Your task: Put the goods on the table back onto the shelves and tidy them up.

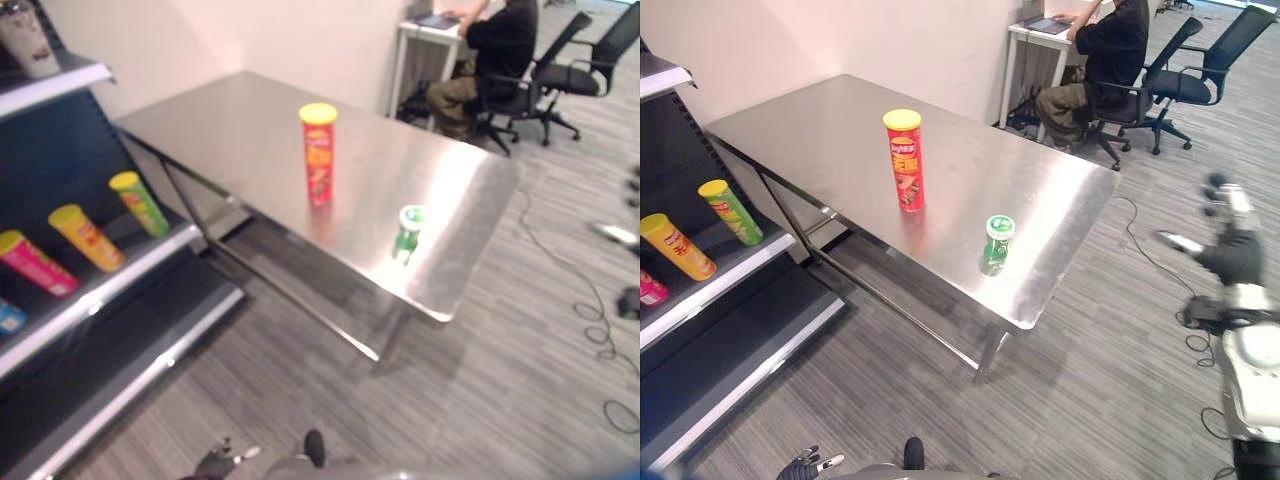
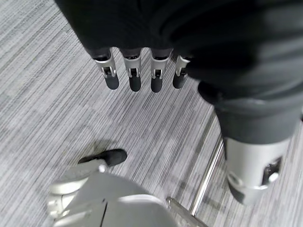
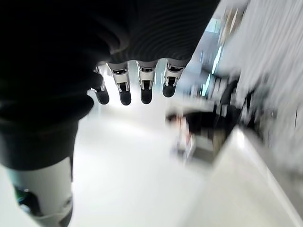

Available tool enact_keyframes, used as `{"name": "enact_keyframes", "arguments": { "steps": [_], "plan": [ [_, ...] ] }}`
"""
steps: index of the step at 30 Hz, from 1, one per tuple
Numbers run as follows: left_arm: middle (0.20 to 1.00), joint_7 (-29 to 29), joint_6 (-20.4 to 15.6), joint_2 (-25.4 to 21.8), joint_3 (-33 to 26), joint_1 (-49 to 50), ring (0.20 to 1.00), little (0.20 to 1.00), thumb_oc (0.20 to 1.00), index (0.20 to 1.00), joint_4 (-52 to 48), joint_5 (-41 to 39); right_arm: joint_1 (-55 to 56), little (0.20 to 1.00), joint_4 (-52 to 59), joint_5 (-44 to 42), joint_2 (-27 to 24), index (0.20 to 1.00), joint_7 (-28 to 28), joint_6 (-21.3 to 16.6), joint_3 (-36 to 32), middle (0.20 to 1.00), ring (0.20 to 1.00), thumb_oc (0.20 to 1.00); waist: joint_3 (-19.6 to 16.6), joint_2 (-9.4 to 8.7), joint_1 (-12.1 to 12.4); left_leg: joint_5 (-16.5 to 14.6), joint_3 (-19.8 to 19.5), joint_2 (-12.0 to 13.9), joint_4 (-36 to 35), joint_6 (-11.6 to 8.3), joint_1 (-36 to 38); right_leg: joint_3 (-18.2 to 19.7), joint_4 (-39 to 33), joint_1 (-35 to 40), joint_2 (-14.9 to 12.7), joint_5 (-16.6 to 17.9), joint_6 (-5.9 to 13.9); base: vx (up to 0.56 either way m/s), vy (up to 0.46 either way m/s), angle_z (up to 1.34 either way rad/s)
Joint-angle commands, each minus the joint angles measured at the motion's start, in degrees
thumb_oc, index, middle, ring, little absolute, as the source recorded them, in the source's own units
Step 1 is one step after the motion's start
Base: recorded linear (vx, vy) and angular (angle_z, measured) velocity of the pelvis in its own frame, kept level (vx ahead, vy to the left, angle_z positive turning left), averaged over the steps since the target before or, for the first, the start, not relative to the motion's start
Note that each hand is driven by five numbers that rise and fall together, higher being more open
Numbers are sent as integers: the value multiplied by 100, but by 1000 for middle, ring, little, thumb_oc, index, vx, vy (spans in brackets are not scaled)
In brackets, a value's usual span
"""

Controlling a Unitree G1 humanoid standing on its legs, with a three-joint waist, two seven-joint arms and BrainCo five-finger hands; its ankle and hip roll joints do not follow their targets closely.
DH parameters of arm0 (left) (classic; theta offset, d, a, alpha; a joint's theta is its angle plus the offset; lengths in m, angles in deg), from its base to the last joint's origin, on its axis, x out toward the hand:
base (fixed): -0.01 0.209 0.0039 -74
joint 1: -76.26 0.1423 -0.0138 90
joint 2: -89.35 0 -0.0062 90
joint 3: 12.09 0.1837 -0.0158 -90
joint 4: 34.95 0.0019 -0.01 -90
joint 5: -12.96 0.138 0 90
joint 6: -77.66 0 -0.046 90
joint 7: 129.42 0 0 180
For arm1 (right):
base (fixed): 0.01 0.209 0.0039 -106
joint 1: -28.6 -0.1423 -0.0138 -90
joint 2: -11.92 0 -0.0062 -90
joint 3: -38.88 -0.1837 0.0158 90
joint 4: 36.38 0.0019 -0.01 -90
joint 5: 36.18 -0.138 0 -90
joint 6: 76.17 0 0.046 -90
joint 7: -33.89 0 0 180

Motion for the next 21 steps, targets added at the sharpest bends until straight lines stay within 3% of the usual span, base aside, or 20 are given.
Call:
{"name": "enact_keyframes", "arguments": {
  "steps": [1,8,13,21],
  "plan": [
    [1000,-40,-118,-167,105,-395,1000,1000,1000,1000,38,43,-489,1000,-256,112,-248,1000,-71,-79,-74,1000,1000,1000,74,-42,318,-808,-235,421,46,-441,512,-351,5,-539,-212,474,295,15,-27,17],
    [1000,-125,-93,-260,93,-356,1000,1000,1000,1000,89,-38,-1232,1000,-1108,483,-403,1000,-97,109,1053,1000,1000,1000,111,-15,547,-733,-430,461,46,-510,422,-607,5,-482,-203,390,254,16,-43,24],
    [1000,-163,-96,-269,24,-338,1000,1000,1000,1000,167,-102,-1190,1000,-1237,348,-426,1000,-176,118,1089,1000,1000,1000,113,-21,619,-686,-572,447,46,-542,319,-764,5,-467,-211,356,244,11,-10,19],
    [1000,-231,-55,-234,-55,-332,1000,1000,1000,1000,344,-96,-1382,1000,-1620,974,-559,1000,-141,227,1520,1000,1000,1000,106,-126,729,-688,-654,440,46,-543,287,-929,5,-418,-235,356,262,11,3,8]
  ]
}}
